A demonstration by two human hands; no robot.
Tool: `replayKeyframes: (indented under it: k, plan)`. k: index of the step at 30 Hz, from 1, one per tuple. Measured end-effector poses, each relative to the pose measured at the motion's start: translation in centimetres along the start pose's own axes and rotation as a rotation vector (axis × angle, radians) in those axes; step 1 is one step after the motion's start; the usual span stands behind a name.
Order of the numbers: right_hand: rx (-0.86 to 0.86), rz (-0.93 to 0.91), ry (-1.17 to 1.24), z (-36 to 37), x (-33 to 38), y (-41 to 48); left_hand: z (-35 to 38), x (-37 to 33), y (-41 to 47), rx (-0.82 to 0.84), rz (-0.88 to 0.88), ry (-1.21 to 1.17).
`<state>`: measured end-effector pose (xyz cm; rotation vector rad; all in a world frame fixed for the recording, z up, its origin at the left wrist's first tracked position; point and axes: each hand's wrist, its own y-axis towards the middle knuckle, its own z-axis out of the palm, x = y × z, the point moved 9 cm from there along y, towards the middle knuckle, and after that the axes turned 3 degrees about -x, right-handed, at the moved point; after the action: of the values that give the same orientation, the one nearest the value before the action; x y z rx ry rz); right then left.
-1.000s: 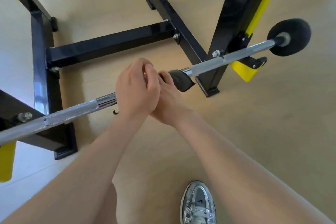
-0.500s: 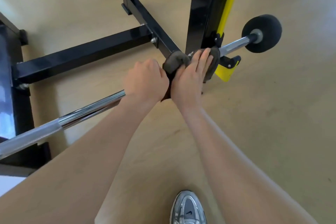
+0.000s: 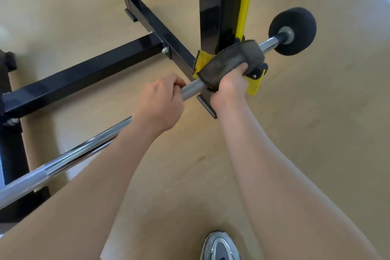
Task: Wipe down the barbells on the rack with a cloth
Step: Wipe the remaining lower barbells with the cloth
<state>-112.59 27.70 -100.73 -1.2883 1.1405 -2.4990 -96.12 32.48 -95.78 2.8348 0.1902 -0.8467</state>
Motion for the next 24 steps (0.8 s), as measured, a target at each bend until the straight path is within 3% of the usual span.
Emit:
replayKeyframes:
  k: [4,9,12,15,17,20,24]
  plan:
    - [0.107,-0.053,-0.275,1.9,-4.0,-2.4,-0.3,-0.2,0.1,-0.046,0.048,-0.017]
    - [0.197,-0.249,-0.932,1.3,-0.4,-2.7,-0.1,-0.8,-0.2,-0.014,0.046,-0.003]
    - [0.004,-0.667,-1.139,-0.3,5.9,-3.0,0.5,-1.6,-1.0,-0.012,0.049,0.231]
    - [-0.245,-1.142,-0.995,-1.0,11.7,-5.5,1.4,-1.6,-1.1,0.048,0.026,0.454]
    - [-0.302,-1.295,-1.136,0.3,12.2,-4.9,1.6,-1.6,-0.8,0.064,0.033,0.515]
    - [-0.266,-1.209,-1.682,2.2,8.3,-1.5,1.7,-1.6,-0.7,0.056,0.027,0.542]
    - [-0.206,-1.015,-1.937,3.0,8.8,2.5,1.7,-1.5,-0.9,0.036,0.045,0.541]
